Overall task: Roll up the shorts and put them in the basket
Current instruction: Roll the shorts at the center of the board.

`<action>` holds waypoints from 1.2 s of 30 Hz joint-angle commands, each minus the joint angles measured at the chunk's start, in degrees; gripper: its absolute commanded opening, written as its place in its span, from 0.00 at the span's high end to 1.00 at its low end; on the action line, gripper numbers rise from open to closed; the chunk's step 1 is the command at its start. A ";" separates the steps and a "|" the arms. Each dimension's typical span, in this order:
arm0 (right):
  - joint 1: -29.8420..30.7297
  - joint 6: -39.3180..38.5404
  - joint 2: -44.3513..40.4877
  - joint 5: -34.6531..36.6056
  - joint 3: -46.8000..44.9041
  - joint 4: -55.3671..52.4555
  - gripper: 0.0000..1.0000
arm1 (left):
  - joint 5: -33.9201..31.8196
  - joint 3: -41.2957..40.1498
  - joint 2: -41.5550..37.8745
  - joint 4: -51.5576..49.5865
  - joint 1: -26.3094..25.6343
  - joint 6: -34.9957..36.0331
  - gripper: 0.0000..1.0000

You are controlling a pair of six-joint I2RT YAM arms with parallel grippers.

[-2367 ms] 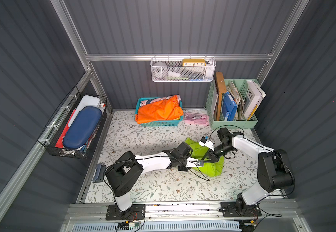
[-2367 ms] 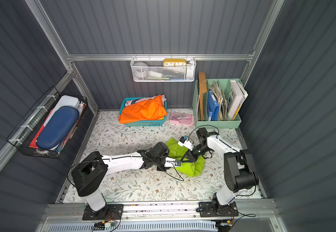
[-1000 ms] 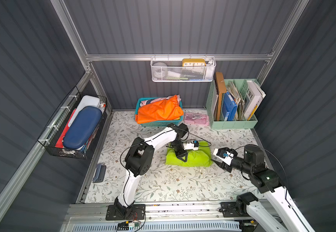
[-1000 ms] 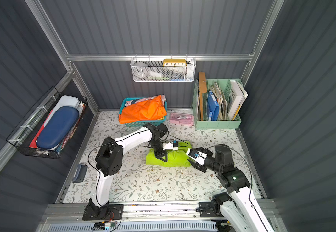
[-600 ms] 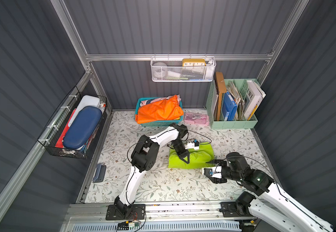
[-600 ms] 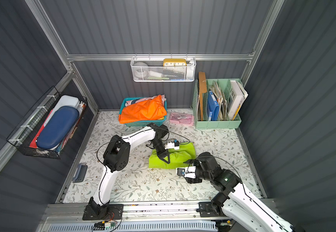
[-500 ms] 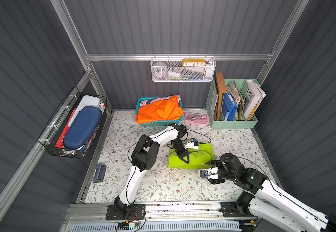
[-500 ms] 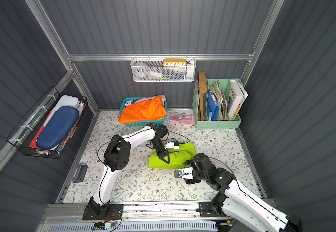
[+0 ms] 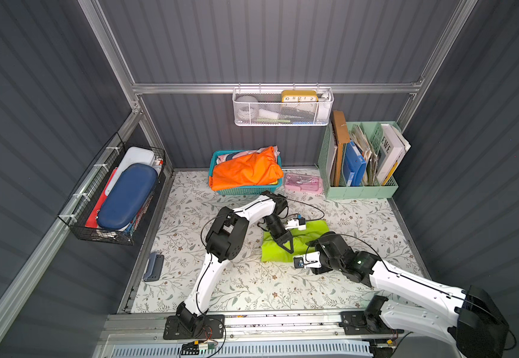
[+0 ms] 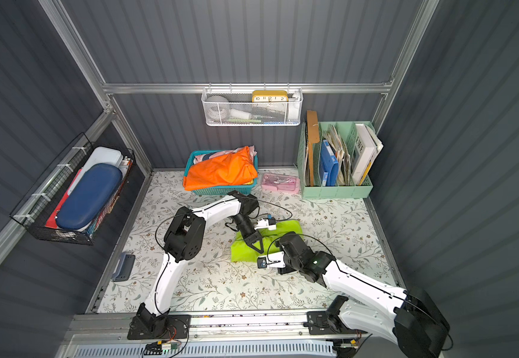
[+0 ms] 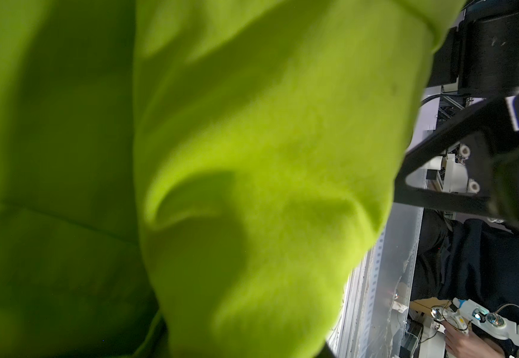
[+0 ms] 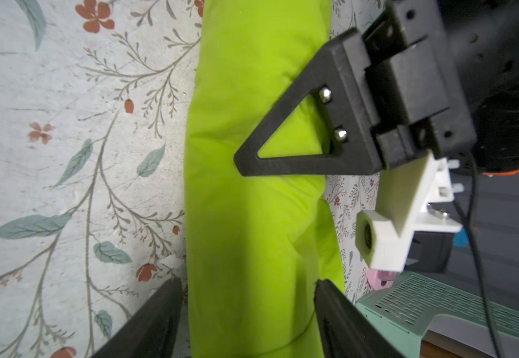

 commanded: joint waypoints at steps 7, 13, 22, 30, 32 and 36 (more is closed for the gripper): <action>0.34 2.33 7.38 3.93 -2.66 4.38 0.29 | -6.98 -3.21 5.59 3.20 -0.37 -0.26 0.75; -0.67 3.65 14.19 5.05 -2.14 9.87 0.31 | -7.06 -3.71 5.35 3.41 -0.37 -0.30 0.75; -3.80 5.92 20.61 0.59 1.65 3.93 0.66 | -8.24 -7.66 2.29 4.73 -0.29 -0.98 0.52; -4.73 6.03 22.79 -1.91 4.19 -0.64 1.00 | -10.69 -11.13 -3.42 7.28 -0.16 -1.64 0.28; -4.83 6.29 22.68 -2.22 4.17 -0.69 1.00 | -12.21 -11.33 -4.53 7.91 -0.18 -2.19 0.23; -5.07 6.39 21.40 -2.95 4.07 -1.31 1.00 | -15.97 -11.56 -6.76 8.94 0.05 -3.11 0.11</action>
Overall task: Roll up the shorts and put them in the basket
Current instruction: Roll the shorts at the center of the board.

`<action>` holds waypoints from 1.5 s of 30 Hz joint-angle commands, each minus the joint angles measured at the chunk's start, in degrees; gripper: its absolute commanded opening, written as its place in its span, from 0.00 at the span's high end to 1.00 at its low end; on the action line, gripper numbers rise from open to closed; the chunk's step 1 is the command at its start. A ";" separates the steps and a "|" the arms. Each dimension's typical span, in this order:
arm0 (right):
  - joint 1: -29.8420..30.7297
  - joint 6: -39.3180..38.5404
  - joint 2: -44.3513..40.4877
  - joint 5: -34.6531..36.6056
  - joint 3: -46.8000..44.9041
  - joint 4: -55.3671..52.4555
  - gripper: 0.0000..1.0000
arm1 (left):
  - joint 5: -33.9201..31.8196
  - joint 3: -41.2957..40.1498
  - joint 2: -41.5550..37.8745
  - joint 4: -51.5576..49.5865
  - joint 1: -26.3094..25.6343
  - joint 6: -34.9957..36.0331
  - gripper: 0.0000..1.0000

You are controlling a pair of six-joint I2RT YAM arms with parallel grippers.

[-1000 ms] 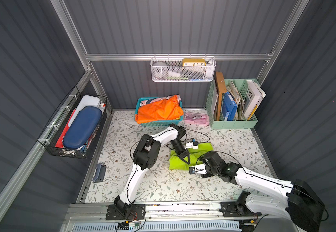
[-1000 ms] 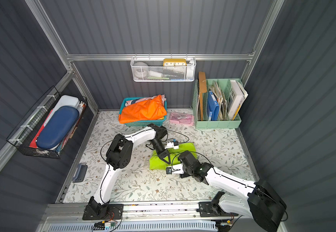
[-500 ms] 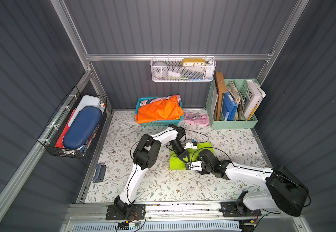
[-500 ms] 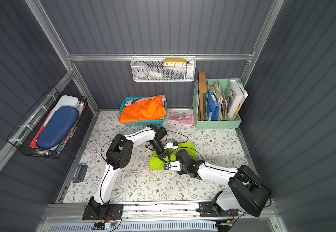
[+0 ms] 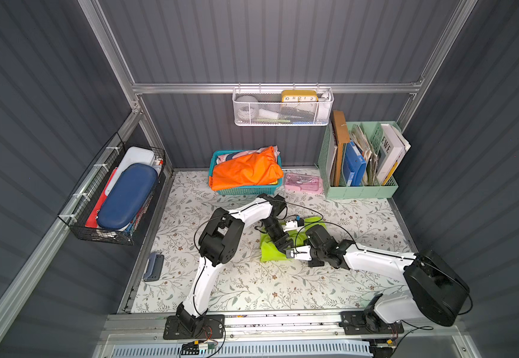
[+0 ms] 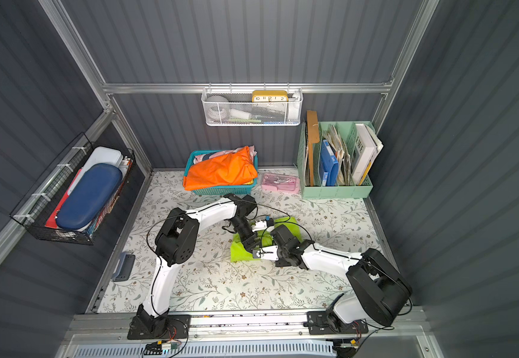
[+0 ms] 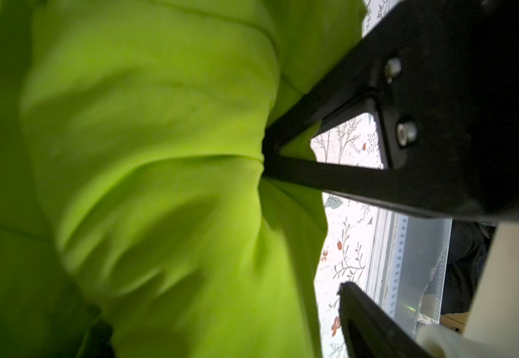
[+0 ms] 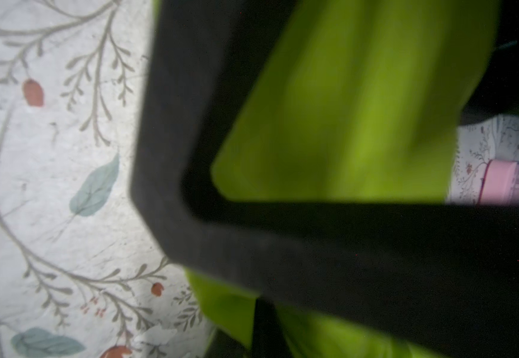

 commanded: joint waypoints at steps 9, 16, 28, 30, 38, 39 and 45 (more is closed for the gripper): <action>-2.52 1.88 -1.40 -2.44 -1.35 -9.87 1.00 | -11.96 -1.86 -4.74 2.23 1.30 -2.70 0.00; -4.24 2.32 -2.09 -6.53 -0.11 -13.15 1.00 | -10.42 -3.19 -9.75 5.86 2.21 -2.84 0.00; -7.79 3.49 -1.63 -18.43 5.37 -24.30 1.00 | -18.71 -10.29 -26.27 20.31 7.02 -5.17 0.00; -9.44 3.57 -1.02 -22.75 7.68 -28.31 1.00 | -21.31 -12.15 -29.46 23.38 7.48 -5.43 0.01; -13.05 4.50 7.43 -33.85 19.96 -45.21 1.00 | -25.42 -15.90 -37.01 29.63 7.61 -4.96 0.00; -13.31 5.01 8.55 -34.82 21.38 -46.60 1.00 | -25.66 -16.18 -37.56 30.03 7.62 -4.77 0.00; -15.37 7.11 13.15 -38.99 26.51 -51.23 1.00 | -26.90 -18.10 -39.86 30.77 7.62 -1.91 0.00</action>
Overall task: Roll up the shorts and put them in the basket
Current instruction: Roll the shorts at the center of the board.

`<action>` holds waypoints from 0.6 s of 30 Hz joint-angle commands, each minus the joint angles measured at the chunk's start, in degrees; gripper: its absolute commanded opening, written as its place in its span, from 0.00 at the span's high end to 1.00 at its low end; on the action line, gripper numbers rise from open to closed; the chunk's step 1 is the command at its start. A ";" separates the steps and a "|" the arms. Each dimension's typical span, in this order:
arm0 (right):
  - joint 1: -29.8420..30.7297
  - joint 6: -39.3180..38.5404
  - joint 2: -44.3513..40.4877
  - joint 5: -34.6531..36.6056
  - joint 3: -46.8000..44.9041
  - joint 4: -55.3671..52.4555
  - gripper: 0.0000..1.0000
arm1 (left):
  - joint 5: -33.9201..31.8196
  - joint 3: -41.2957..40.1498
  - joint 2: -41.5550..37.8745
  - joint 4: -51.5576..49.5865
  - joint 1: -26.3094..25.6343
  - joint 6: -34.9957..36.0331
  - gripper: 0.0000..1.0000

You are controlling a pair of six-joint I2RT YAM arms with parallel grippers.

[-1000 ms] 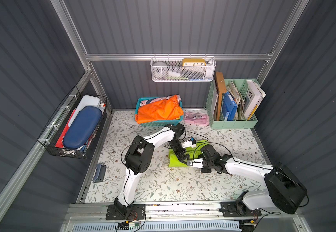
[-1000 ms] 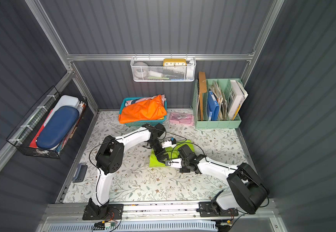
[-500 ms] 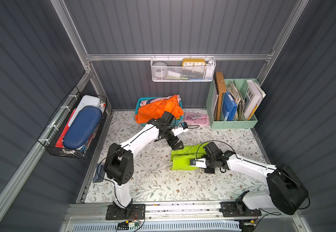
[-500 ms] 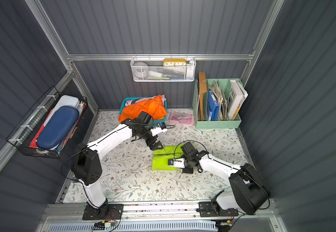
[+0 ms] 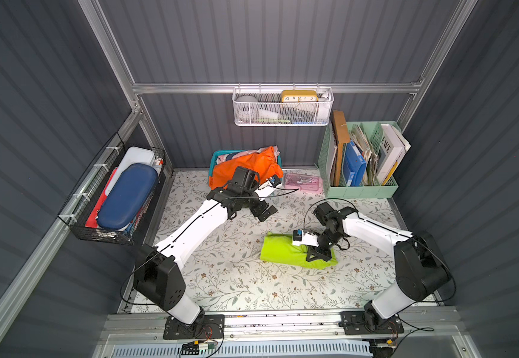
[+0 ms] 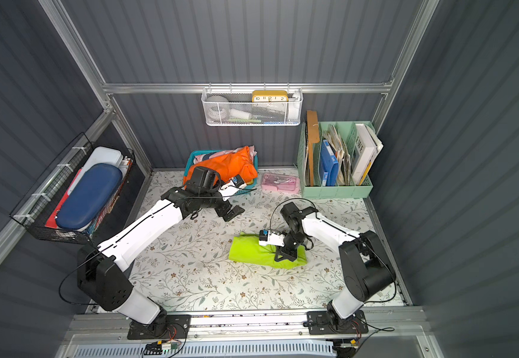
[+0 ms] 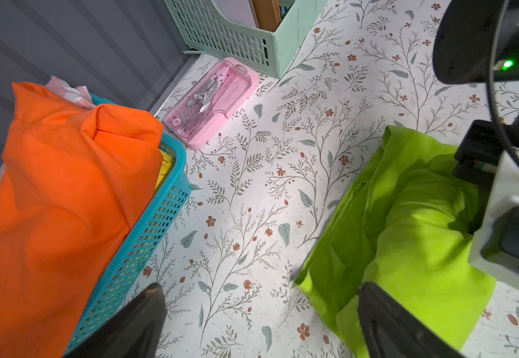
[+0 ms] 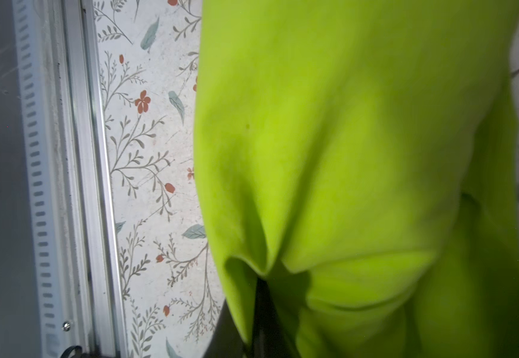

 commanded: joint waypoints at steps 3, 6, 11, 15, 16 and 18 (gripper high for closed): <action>-2.83 2.61 2.77 -7.64 3.63 -7.55 1.00 | -0.58 -3.13 -3.94 1.35 -0.09 2.68 0.00; -4.03 2.92 4.90 -9.79 5.36 -9.07 1.00 | 0.30 -5.60 -6.23 2.36 -0.09 3.49 0.00; -5.82 4.89 12.25 -12.80 12.12 -14.74 1.00 | 4.39 -9.60 -8.54 2.42 -0.54 5.10 0.00; -6.35 3.79 18.08 -13.70 16.99 -19.47 1.00 | 5.38 -11.30 -8.65 2.68 -3.26 7.41 0.00; -6.62 4.08 19.08 -13.57 17.59 -19.76 1.00 | 4.95 -11.73 -8.33 2.73 -4.20 8.06 0.00; -7.31 4.72 20.46 -13.78 18.46 -20.35 1.00 | 3.60 -11.89 -7.13 2.56 -6.32 9.60 0.00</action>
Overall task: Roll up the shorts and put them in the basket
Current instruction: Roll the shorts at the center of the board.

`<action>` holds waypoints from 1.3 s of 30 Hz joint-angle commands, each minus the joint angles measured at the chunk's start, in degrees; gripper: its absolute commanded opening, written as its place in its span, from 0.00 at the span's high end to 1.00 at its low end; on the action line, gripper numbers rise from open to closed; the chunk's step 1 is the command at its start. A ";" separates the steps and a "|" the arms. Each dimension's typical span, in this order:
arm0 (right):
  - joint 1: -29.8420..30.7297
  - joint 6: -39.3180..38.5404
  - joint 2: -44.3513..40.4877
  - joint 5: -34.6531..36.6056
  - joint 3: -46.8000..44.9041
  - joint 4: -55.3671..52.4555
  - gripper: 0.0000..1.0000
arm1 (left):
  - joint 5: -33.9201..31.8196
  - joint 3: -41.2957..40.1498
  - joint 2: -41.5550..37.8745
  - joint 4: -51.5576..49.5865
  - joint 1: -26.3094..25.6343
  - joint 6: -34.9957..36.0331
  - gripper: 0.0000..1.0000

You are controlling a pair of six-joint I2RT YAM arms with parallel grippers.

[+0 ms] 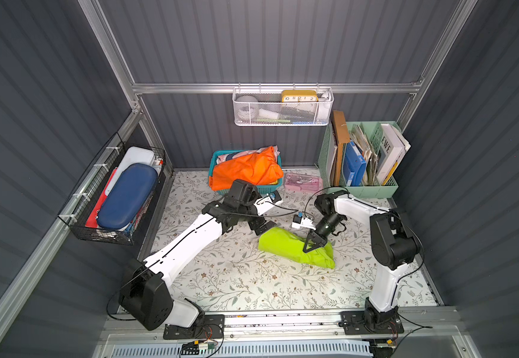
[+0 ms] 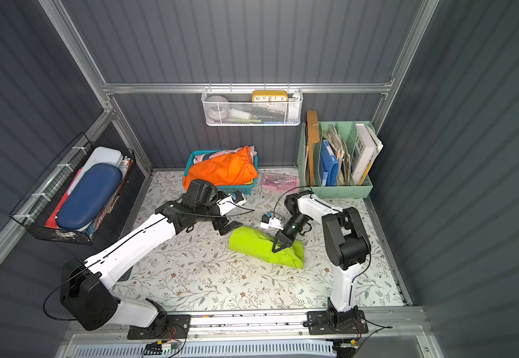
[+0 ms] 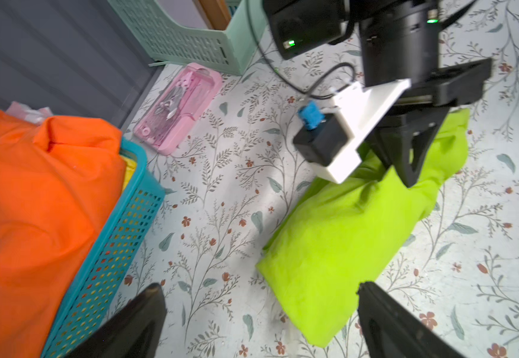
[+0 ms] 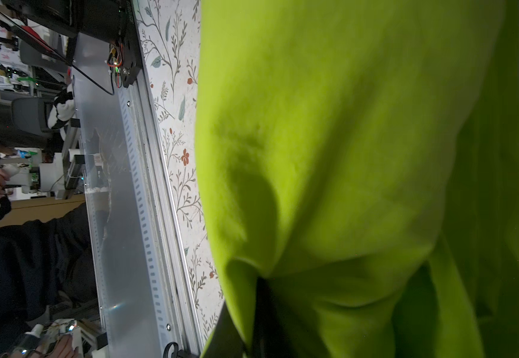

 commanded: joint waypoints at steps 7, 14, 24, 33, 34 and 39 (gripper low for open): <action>-3.69 2.82 6.63 -3.17 5.69 -6.58 1.00 | -3.08 -2.90 2.79 3.70 -7.97 8.10 0.01; -4.43 5.10 12.23 -1.32 9.68 -8.59 1.00 | -4.41 -4.60 2.98 7.29 -11.44 11.08 0.01; -5.98 9.27 15.30 0.09 11.29 -7.48 1.00 | -7.62 -9.48 7.22 14.10 -17.28 16.54 0.00; -6.44 8.47 18.36 -0.33 13.38 -10.11 1.00 | -8.58 -7.85 13.74 15.84 -17.39 18.50 0.00; -6.52 8.29 18.72 -0.29 13.74 -10.38 1.00 | -8.33 -7.55 14.61 15.62 -17.41 18.33 0.00; -6.55 8.11 19.33 -0.35 14.42 -11.01 1.00 | -6.19 -3.33 20.07 14.21 -17.41 16.89 0.01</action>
